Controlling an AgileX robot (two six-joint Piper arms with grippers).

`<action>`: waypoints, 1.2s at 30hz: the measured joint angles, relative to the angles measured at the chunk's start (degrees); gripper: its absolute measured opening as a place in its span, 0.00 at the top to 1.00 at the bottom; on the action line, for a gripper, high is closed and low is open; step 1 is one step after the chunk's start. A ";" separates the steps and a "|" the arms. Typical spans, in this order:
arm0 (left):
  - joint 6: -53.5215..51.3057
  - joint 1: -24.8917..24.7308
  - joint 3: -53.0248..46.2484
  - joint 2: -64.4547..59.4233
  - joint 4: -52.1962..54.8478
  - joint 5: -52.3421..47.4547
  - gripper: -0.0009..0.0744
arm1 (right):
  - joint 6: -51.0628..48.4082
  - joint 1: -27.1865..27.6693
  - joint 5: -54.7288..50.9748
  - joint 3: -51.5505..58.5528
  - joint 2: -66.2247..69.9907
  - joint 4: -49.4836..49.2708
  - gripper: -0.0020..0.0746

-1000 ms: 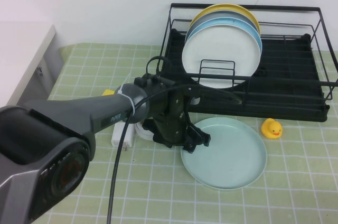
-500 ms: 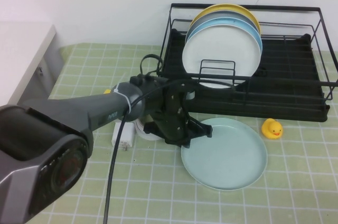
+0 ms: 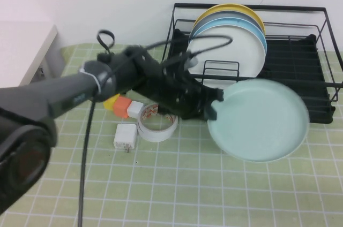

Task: Place plate on rack
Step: Pick up the plate from the table, then hand over the plate

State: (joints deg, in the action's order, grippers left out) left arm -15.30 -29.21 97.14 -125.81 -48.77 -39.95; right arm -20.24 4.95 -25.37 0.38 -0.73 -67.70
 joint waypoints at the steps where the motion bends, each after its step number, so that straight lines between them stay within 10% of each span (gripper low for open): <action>1: -1.74 0.00 -0.25 1.21 -0.79 -0.13 0.98 | 0.14 0.00 0.00 -0.83 0.00 -0.10 0.96; 16: -29.91 -0.21 -28.25 36.63 -16.41 5.70 0.98 | -26.42 0.00 -12.76 -26.12 33.52 -6.47 0.48; 36: -32.89 -0.54 -40.48 54.16 -20.08 13.41 0.98 | -51.95 -3.45 -41.67 -53.74 73.52 -6.26 0.44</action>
State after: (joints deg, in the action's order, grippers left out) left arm -48.20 -29.75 56.66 -71.65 -68.85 -26.54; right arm -72.19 1.50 -67.04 -53.36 72.79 -73.96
